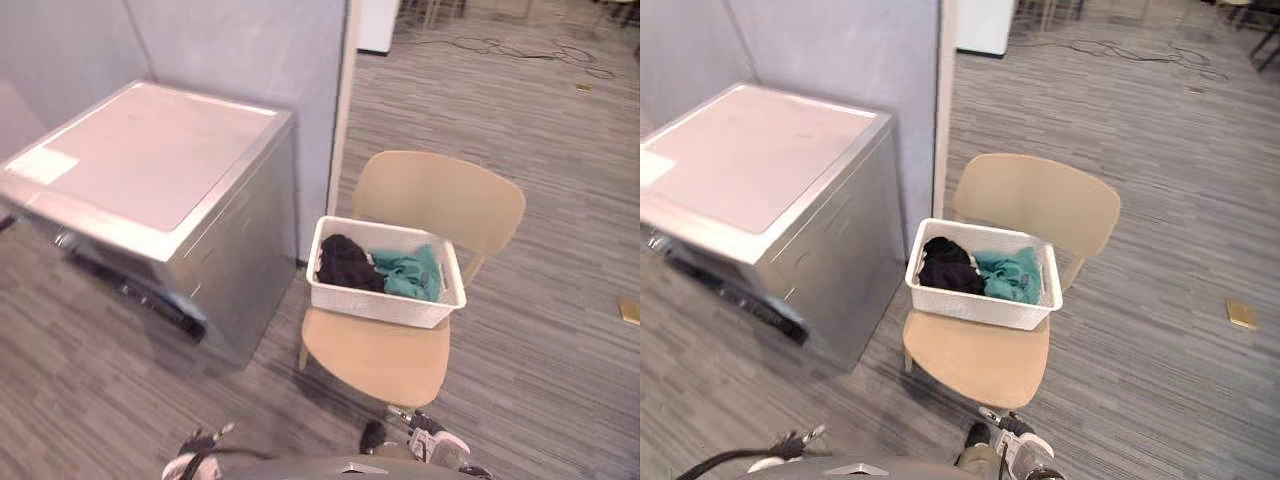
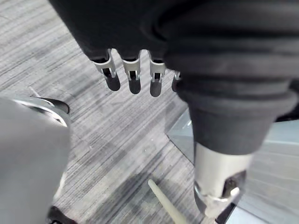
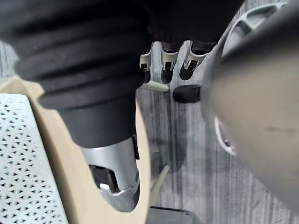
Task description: Pick up the laundry basket with both hands and put the clothes into the washing machine.
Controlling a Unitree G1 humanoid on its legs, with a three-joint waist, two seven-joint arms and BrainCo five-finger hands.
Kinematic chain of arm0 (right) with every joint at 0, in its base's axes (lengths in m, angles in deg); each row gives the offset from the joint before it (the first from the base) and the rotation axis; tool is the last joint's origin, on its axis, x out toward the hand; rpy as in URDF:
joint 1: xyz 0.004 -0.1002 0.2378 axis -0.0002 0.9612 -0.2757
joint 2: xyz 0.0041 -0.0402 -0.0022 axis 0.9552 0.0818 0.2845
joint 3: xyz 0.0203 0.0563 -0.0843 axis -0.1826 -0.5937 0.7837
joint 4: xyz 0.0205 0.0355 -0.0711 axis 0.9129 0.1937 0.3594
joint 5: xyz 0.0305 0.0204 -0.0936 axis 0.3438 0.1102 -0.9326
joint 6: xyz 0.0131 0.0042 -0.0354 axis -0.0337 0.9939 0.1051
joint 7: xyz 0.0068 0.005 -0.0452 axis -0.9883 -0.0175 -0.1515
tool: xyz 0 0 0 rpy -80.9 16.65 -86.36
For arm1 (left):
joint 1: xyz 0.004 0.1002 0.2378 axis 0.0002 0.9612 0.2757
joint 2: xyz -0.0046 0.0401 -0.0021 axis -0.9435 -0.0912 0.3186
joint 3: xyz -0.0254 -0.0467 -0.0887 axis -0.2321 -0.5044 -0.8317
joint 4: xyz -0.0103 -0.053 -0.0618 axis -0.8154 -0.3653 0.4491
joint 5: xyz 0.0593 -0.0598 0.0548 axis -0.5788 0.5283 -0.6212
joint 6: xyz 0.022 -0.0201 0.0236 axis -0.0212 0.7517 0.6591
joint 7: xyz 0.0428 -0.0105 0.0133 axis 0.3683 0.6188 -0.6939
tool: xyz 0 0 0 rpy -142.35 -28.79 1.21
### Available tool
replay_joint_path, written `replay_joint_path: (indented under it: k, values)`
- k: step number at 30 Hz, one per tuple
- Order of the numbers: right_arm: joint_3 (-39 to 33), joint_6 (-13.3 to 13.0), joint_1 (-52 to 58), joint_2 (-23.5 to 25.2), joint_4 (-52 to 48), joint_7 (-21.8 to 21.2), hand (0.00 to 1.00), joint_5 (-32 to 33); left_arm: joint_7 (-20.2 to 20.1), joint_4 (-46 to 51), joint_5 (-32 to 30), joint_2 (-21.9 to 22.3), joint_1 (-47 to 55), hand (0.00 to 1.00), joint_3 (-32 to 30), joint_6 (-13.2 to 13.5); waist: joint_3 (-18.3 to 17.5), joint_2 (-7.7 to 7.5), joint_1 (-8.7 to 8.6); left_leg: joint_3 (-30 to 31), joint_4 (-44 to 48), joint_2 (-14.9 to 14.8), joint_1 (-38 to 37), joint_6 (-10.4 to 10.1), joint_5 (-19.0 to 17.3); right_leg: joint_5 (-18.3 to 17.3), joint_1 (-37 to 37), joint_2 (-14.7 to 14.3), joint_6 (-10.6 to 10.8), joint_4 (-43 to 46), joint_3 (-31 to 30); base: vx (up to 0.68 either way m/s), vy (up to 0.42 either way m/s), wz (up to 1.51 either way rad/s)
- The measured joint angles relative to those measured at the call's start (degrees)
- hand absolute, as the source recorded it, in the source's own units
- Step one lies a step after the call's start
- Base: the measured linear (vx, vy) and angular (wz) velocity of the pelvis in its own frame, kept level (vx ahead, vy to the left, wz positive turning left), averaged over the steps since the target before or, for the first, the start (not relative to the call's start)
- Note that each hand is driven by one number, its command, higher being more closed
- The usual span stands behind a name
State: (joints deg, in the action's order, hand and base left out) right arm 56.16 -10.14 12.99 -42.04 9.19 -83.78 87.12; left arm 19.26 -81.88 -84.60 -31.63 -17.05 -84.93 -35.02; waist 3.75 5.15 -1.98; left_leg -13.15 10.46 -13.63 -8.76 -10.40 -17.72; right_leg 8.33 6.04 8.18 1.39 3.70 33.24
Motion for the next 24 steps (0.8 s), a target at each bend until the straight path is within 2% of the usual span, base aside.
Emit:
replay_joint_path:
  k: [1,3,6,10,11,13,14,15,16,17,18,19,21,22,23,24]
  values:
    - [-0.11,0.1,0.64,0.44,0.04,0.03,0.0,0.01,0.04,0.54,0.03,-0.45,-0.35,0.0,1.96,0.4,0.0,-1.91,0.04,0.29,-1.46,2.05,-0.54,0.69,1.64,0.49,-0.04,1.92,0.12,0.38,0.03,-0.27,0.162,0.49]
    - [0.21,0.05,2.27,0.45,-0.07,0.06,0.0,0.08,0.06,0.66,0.01,-0.65,-0.36,0.0,4.8,1.19,-0.21,-3.7,0.11,0.38,-5.08,5.59,-2.77,2.24,3.75,1.16,0.17,5.41,1.01,1.95,-1.14,-0.22,0.097,0.1]
    - [0.95,0.0,3.12,0.44,-0.99,-0.06,0.0,0.5,0.19,-0.27,-0.27,-0.32,-0.18,0.0,6.15,2.33,-0.16,-5.23,0.12,0.2,-6.47,9.74,-2.17,4.23,5.3,2.78,2.07,8.96,1.45,1.81,-2.8,-0.22,0.073,-0.1]
    - [0.76,-0.31,4.83,1.16,-3.41,-0.29,0.0,0.41,0.08,-2.92,-1.43,-0.17,1.6,0.0,3.47,2.43,0.83,-6.39,0.69,-0.03,-7.09,11.34,-2.56,5.14,6.2,2.6,1.98,10.7,1.49,2.55,-2.94,-0.15,0.048,0.05]
    - [0.27,-0.37,5.71,1.36,-3.4,-0.34,0.0,0.09,-0.08,-3.1,-2.47,-0.56,1.63,0.0,1.88,2.51,0.86,-6.91,1.16,0.37,-6.27,11.28,-2.58,5.16,6.2,1.09,2.0,10.77,1.42,4.13,-3.75,-0.07,0.004,0.24]
    - [-0.47,-0.39,6.27,2.18,-3.46,-0.45,0.0,0.05,-0.44,-3.35,-3.45,-0.83,1.97,0.0,-1.87,2.42,0.97,-7.3,1.24,1.11,-5.02,10.15,-2.71,5.4,6.02,-4.61,2.16,10.25,1.17,7.91,-5.16,-0.05,-0.036,0.29]
    - [-1.49,-0.42,6.32,2.01,-4.22,-0.59,0.0,-0.01,-0.53,-3.26,-3.48,-0.41,2.47,0.0,-4.17,2.43,1.02,-5.6,1.33,2.0,-4.55,8.34,-2.71,5.28,5.92,-10.14,3.71,9.31,-0.11,13.26,-7.65,-0.03,-0.076,0.29]
    - [-1.93,-0.39,6.37,2.48,-4.62,-0.63,0.0,0.01,-0.63,-3.23,-3.5,-0.67,2.75,0.0,-5.73,2.42,0.93,-6.64,1.38,2.52,-4.14,8.15,-2.59,4.97,5.82,-11.13,5.73,9.01,-0.1,19.12,-11.02,-0.04,-0.168,0.56]
    - [-2.65,-0.42,7.86,3.96,-4.48,-0.86,0.0,0.01,-0.54,-3.1,-3.52,-1.98,3.44,0.0,-8.35,2.29,0.84,-9.28,1.25,4.6,-2.55,8.05,-2.31,4.0,4.95,-12.7,6.34,7.02,1.06,28.47,-17.12,-0.01,-0.212,0.66]
    - [-3.27,-0.43,9.64,5.28,-4.16,-1.3,0.0,0.0,-0.65,-2.77,-3.59,-3.4,4.69,0.0,-9.58,2.12,-0.04,-11.47,1.98,5.95,-2.02,8.39,-2.18,3.05,4.37,-17.37,3.62,5.31,3.29,26.01,-19.73,0.01,-0.217,0.57]
    - [-4.07,-0.32,9.58,5.38,-3.56,-1.34,0.0,0.01,-0.65,-3.16,-3.81,-3.63,4.97,0.0,-10.21,2.01,-0.19,-11.23,2.4,6.33,-1.6,7.66,-1.92,2.75,4.29,-17.66,3.23,4.21,3.73,24.8,-20.12,0.02,-0.135,0.35]
    - [-5.11,-0.37,9.66,5.04,-3.0,-1.54,0.0,0.04,-0.67,-3.93,-4.31,-3.47,5.88,0.0,-11.2,1.31,-1.12,-10.42,2.09,7.19,-1.74,6.32,-0.37,2.31,4.91,-17.02,2.89,2.63,3.77,22.03,-18.66,0.01,-0.094,0.19]
    - [-5.68,-0.25,9.39,4.17,-2.04,-1.55,0.0,0.05,-0.59,-4.62,-4.62,-2.95,5.96,0.0,-11.49,0.35,-2.04,-9.72,2.32,8.12,-2.82,5.17,2.12,2.87,6.28,-15.25,2.88,1.04,2.9,17.33,-16.99,0.01,-0.086,0.3]
    - [-6.0,-0.14,8.94,3.3,-1.4,-1.54,0.0,0.05,-0.55,-4.73,-4.85,-2.5,5.92,0.0,-11.03,0.03,-2.69,-8.35,2.27,8.56,-4.86,4.91,3.58,3.56,8.18,-13.18,2.93,-0.44,2.64,13.16,-17.44,0.02,-0.043,0.28]
    - [-5.99,-0.06,8.41,2.94,-1.06,-1.52,0.0,0.05,-0.53,-4.73,-4.92,-2.34,5.8,0.0,-10.65,0.02,-3.03,-8.17,2.16,8.55,-5.64,4.92,3.91,3.58,8.76,-12.28,2.89,-0.98,2.68,11.6,-18.31,0.04,0.002,0.14]
    - [-5.66,-0.01,6.48,1.92,-0.13,-1.44,0.0,0.04,-0.37,-4.74,-4.51,-1.93,5.43,0.0,-9.38,0.03,-2.85,-6.83,2.41,8.35,-6.83,4.96,4.0,3.49,9.64,-9.46,1.97,-2.09,2.66,7.36,-19.32,0.03,0.014,-0.04]
